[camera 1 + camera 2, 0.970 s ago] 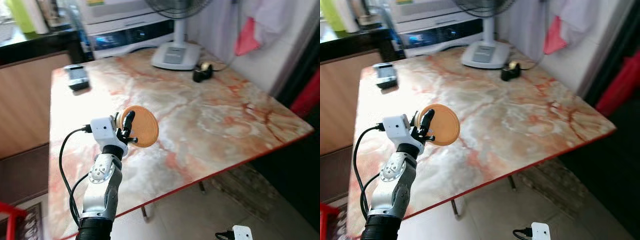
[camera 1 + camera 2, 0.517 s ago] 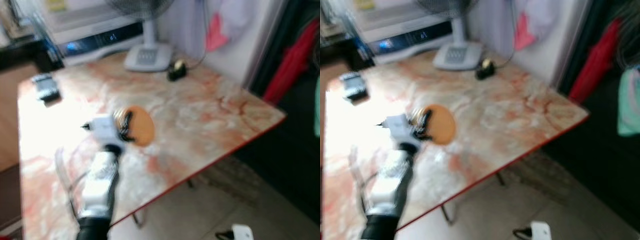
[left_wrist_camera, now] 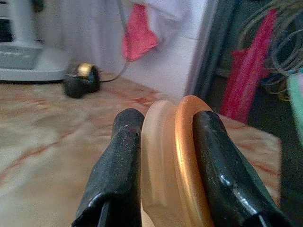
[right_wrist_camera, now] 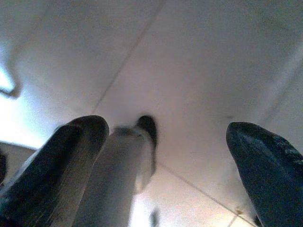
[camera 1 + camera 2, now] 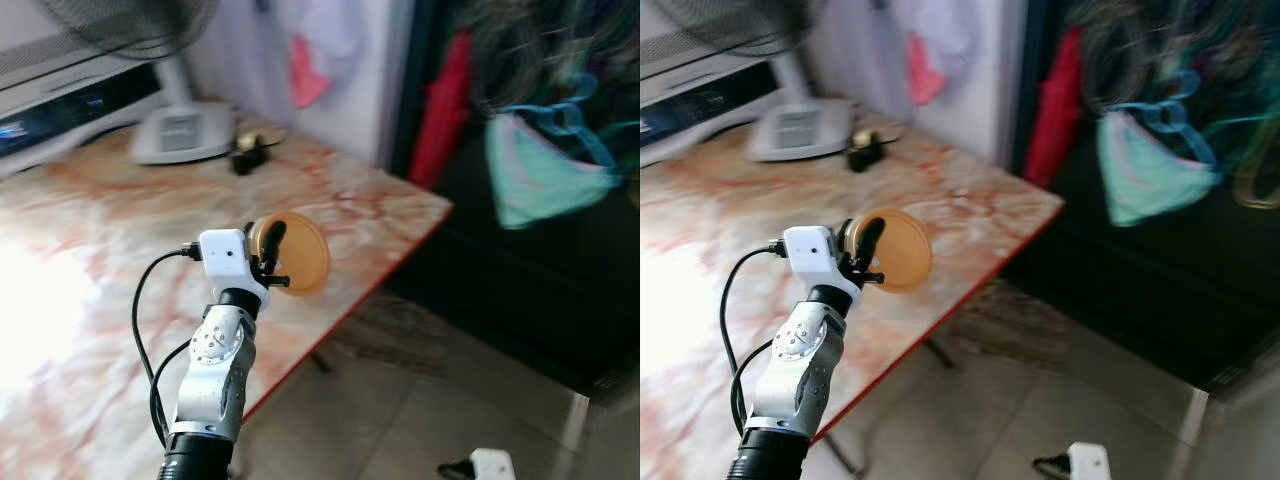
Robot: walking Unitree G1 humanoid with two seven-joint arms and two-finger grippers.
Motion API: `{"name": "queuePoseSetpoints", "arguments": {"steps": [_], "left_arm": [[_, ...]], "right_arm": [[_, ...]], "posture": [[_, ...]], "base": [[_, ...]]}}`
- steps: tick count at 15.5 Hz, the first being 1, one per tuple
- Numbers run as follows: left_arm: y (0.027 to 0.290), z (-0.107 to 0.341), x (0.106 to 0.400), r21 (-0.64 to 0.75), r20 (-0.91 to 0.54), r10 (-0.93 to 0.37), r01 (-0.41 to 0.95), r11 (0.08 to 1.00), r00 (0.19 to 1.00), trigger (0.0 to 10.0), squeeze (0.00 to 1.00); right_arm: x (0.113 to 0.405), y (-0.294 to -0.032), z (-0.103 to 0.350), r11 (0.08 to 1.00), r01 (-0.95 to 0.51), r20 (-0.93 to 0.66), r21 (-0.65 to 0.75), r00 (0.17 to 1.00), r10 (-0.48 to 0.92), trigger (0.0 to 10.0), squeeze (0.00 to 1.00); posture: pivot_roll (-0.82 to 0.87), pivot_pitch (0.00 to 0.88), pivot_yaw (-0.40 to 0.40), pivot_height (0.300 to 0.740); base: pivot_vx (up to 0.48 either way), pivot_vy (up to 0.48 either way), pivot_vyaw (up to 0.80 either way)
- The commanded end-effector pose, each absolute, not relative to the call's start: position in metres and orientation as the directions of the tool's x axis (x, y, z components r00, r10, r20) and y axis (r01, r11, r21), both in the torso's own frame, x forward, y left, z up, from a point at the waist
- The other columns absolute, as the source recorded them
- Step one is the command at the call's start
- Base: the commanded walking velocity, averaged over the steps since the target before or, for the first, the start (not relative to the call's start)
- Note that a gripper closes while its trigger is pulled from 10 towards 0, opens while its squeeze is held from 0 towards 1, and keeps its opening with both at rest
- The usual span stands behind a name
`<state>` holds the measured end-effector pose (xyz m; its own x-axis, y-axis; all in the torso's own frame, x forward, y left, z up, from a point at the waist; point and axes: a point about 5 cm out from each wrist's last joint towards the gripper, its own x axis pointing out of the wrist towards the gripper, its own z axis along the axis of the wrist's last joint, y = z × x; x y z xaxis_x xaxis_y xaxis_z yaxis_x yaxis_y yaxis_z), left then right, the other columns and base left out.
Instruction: Restocking fridge
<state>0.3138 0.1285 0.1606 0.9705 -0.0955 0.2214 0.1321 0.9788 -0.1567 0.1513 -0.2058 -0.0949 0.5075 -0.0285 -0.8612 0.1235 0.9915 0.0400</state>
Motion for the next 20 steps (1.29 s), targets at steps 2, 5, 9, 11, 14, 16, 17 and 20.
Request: {"name": "queuePoseSetpoints", "arguments": {"steps": [2, 5, 9, 11, 14, 16, 17, 20], "left_arm": [[0.1357, 0.1699, 0.3144, -0.143, 0.262, -0.07, 0.111, 0.984, 0.963, 10.0, 0.0], [0.1343, 0.17, 0.3147, -0.155, 0.261, -0.069, 0.112, 0.981, 0.963, 10.0, 0.0], [0.1331, 0.1687, 0.3138, -0.131, 0.261, -0.078, 0.115, 0.985, 0.962, 10.0, 0.0], [0.1337, 0.1692, 0.3145, -0.142, 0.263, -0.071, 0.112, 0.984, 0.962, 10.0, 0.0], [0.1329, 0.1684, 0.315, -0.14, 0.261, -0.076, 0.116, 0.983, 0.962, 10.0, 0.0], [0.1321, 0.168, 0.3155, -0.136, 0.26, -0.083, 0.122, 0.983, 0.962, 10.0, 0.0], [0.132, 0.1676, 0.3157, -0.137, 0.259, -0.084, 0.123, 0.983, 0.962, 10.0, 0.0], [0.1323, 0.1655, 0.3167, -0.164, 0.25, -0.077, 0.12, 0.979, 0.965, 10.0, 0.0]], "right_arm": [[0.148, -0.1987, -0.0974, 0.992, 0.113, -0.869, 0.058, 0.494, -0.006, 10.0, 0.0], [0.1471, -0.1993, -0.0977, 0.993, 0.103, -0.872, 0.056, 0.49, -0.001, 10.0, 0.0], [0.1468, -0.2004, -0.0976, 0.994, 0.093, -0.874, 0.055, 0.485, 0.002, 10.0, 0.0], [0.147, -0.2005, -0.0975, 0.995, 0.085, -0.875, 0.055, 0.484, 0.007, 10.0, 0.0], [0.147, -0.2001, -0.0975, 0.997, 0.052, -0.879, 0.054, 0.477, 0.023, 10.0, 0.0], [0.1466, -0.2002, -0.0977, 0.997, 0.052, -0.88, 0.054, 0.474, 0.023, 10.0, 0.0], [0.1464, -0.2002, -0.0978, 0.997, 0.05, -0.881, 0.054, 0.473, 0.024, 10.0, 0.0], [0.1461, -0.1997, -0.0979, 0.998, 0.031, -0.883, 0.055, 0.468, 0.034, 10.0, 0.0]], "posture": [[-0.07, 0.0, 0.037, 0.74], [-0.07, 0.0, 0.035, 0.74], [-0.07, 0.0, 0.029, 0.74], [-0.07, 0.0, 0.028, 0.74], [-0.08, 0.0, 0.03, 0.74], [-0.08, 0.0, 0.032, 0.74], [-0.09, 0.0, 0.033, 0.74], [-0.09, 0.0, 0.032, 0.74]], "base": [[0.0, 0.0, -0.8], [0.0, 0.0, -0.8], [0.0, -0.303, -0.8], [0.0, 0.0, -0.8], [0.0, 0.0, -0.79], [0.0, 0.0, -0.79], [0.0, 0.0, -0.79], [0.0, 0.0, -0.79]]}}
